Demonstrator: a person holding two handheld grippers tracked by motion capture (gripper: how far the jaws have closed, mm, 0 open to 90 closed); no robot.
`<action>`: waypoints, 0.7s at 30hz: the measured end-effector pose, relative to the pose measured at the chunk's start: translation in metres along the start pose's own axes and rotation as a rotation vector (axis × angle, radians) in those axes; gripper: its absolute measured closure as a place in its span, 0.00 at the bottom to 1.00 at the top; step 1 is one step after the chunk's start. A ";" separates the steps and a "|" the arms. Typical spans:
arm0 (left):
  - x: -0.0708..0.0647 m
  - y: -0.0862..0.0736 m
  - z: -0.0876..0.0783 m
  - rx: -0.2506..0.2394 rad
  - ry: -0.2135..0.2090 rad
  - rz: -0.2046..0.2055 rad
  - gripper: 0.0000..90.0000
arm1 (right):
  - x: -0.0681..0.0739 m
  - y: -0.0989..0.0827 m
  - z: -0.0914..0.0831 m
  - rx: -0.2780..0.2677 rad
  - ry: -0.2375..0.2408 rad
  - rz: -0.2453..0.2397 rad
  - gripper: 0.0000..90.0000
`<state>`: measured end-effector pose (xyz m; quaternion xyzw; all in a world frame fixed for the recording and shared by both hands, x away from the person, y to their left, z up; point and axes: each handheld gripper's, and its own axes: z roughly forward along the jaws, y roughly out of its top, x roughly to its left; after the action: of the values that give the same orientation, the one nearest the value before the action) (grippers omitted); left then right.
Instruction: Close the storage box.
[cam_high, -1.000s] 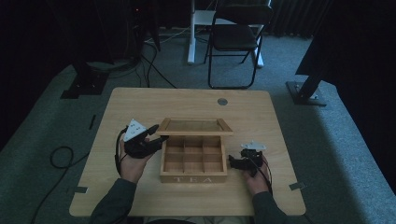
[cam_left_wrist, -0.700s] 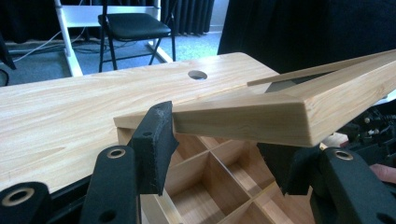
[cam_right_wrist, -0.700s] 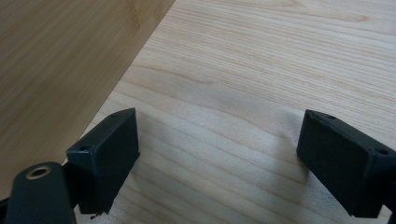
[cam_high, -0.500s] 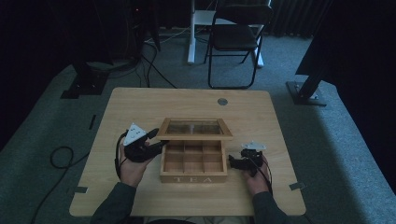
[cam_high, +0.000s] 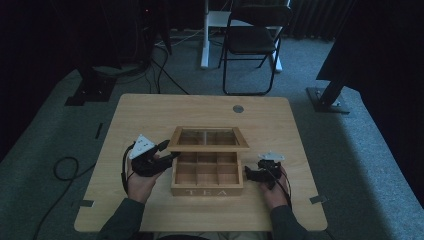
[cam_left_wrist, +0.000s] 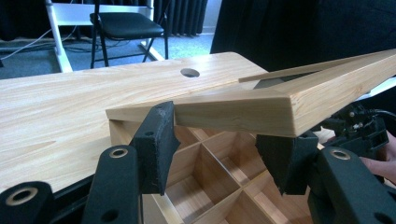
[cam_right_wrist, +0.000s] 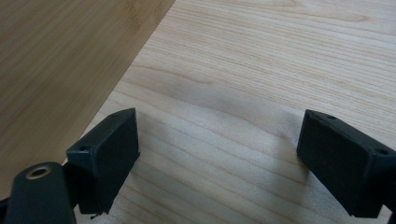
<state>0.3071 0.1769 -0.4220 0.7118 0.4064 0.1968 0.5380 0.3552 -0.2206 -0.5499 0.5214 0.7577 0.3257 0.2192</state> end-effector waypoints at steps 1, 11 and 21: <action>0.000 -0.001 0.000 -0.002 0.000 -0.001 0.53 | 0.000 0.000 0.000 0.000 0.000 0.000 0.14; -0.001 -0.006 -0.003 0.003 -0.009 0.000 0.53 | 0.000 0.000 0.000 0.000 0.000 -0.001 0.14; -0.003 -0.008 -0.004 0.009 -0.008 -0.004 0.53 | 0.000 0.000 0.000 -0.001 0.000 -0.001 0.14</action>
<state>0.2992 0.1777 -0.4280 0.7141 0.4067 0.1910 0.5368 0.3553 -0.2206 -0.5500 0.5208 0.7577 0.3261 0.2197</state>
